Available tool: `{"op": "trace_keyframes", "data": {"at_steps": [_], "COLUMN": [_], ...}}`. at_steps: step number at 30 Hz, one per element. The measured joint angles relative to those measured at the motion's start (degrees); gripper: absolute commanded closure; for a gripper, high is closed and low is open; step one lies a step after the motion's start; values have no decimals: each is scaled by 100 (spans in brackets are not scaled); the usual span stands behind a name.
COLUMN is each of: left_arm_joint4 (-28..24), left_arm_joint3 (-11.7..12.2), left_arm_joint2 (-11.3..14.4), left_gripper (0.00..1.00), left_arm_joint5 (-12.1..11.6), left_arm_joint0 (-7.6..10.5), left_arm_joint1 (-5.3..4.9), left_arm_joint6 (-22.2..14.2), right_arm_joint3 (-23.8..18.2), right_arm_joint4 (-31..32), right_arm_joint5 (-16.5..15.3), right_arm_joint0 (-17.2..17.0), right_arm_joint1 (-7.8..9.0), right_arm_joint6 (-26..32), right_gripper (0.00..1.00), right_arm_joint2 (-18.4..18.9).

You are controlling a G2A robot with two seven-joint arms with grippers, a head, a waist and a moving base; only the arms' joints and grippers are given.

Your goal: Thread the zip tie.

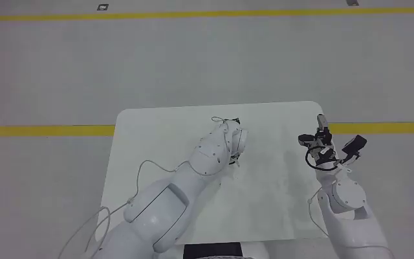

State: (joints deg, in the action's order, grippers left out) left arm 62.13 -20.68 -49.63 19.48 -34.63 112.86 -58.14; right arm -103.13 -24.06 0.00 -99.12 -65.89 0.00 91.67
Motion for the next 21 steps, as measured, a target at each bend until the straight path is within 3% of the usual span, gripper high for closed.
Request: {"op": "trace_keyframes", "data": {"at_steps": [12,21], "left_arm_joint4": [-106,-38], "left_arm_joint3": [17,-205], "left_arm_joint2": [105,75], "left_gripper": [100,100], "left_arm_joint5": [0,0], "left_arm_joint0": [82,61], "left_arm_joint1": [4,-19], "left_arm_joint6": [55,-121], "right_arm_joint3": [0,0], "right_arm_joint4": [0,0], "right_arm_joint5": [0,0], "right_arm_joint0": [0,0], "right_arm_joint1": [0,0], "right_arm_joint6": [0,0], "right_gripper": [0,0], "right_arm_joint2": [0,0]}}
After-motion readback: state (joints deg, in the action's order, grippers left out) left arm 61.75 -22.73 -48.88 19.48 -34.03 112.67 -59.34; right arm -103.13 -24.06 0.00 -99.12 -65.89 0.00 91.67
